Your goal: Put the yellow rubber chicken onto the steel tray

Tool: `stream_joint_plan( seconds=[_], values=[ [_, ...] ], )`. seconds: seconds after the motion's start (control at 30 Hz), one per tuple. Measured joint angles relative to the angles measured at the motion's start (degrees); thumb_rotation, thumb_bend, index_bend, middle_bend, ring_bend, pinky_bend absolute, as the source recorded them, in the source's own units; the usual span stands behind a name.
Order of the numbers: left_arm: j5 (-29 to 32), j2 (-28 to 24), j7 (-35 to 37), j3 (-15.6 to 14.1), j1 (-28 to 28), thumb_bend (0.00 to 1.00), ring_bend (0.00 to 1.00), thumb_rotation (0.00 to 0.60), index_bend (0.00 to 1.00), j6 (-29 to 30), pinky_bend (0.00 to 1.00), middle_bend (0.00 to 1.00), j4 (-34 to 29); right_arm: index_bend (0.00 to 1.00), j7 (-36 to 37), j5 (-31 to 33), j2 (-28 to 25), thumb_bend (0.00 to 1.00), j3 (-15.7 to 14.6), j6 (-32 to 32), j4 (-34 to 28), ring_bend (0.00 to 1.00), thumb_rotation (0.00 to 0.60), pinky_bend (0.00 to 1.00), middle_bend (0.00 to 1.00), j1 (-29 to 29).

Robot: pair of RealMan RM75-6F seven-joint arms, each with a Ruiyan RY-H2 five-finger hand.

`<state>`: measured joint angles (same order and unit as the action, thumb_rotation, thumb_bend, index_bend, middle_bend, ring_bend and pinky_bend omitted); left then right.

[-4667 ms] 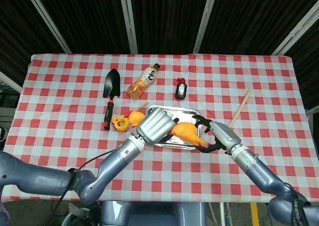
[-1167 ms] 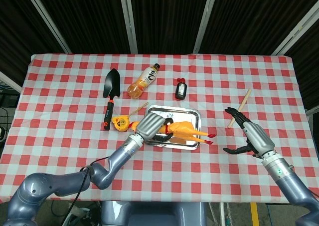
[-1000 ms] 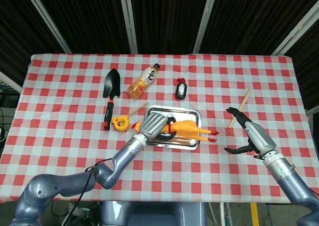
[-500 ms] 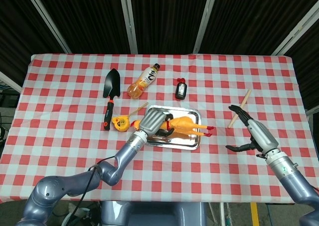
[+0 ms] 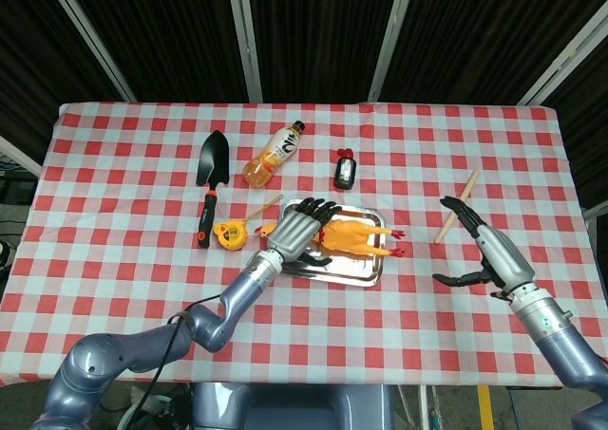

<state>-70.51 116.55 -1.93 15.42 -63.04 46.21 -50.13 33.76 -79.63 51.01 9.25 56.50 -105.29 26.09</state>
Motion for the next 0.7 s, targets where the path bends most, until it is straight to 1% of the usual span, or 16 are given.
stream_joint_plan(
  seconds=[0.1, 0.17, 0.27, 0.37, 0.5, 0.6, 0.7],
  values=[
    [-0.5, -1.4, -1.0, -0.1, 0.8, 0.18, 0.00, 0.600, 0.00, 1.9, 0.03, 0.03, -2.3, 0.00, 0.0, -0.2, 0.2, 0.16, 0.1, 0.7, 0.2, 0.00, 0.600, 0.12, 0.00, -0.2],
    [-0.9, -3.1, -1.8, -0.1, 1.9, 0.18, 0.00, 0.600, 0.01, 3.8, 0.03, 0.04, -5.1, 0.00, -0.2, -0.5, 0.5, 0.16, 0.1, 1.9, 0.6, 0.00, 0.600, 0.12, 0.00, -0.6],
    [-1.0, -6.6, -3.8, -0.4, 4.3, 0.18, 0.00, 0.600, 0.04, 6.7, 0.03, 0.05, -11.1, 0.00, -0.7, -0.7, 1.2, 0.16, 0.2, 4.5, 1.6, 0.00, 0.600, 0.12, 0.01, -1.5],
    [-0.3, -11.8, -7.2, -0.9, 7.3, 0.18, 0.00, 0.600, 0.07, 9.4, 0.03, 0.05, -19.6, 0.00, -1.3, -0.8, 2.9, 0.16, 0.3, 7.8, 3.2, 0.00, 0.600, 0.12, 0.03, -2.8],
    [1.1, -21.1, -12.1, -2.1, 12.4, 0.18, 0.00, 0.600, 0.09, 13.7, 0.03, 0.07, -33.6, 0.00, -4.4, -1.1, 6.2, 0.16, 0.2, 12.9, 6.8, 0.00, 0.600, 0.11, 0.03, -4.7],
    [1.7, -31.0, -15.0, -4.0, 18.0, 0.18, 0.00, 0.600, 0.10, 18.4, 0.03, 0.07, -45.1, 0.00, -9.1, -1.5, 8.5, 0.16, -0.1, 16.2, 9.6, 0.00, 0.600, 0.05, 0.03, -6.1],
    [1.3, -38.9, -15.9, -6.4, 23.8, 0.18, 0.00, 0.600, 0.11, 23.1, 0.03, 0.07, -51.4, 0.00, -15.3, -1.9, 10.3, 0.16, -0.8, 18.7, 12.4, 0.00, 0.600, 0.00, 0.03, -7.5]
  ],
)
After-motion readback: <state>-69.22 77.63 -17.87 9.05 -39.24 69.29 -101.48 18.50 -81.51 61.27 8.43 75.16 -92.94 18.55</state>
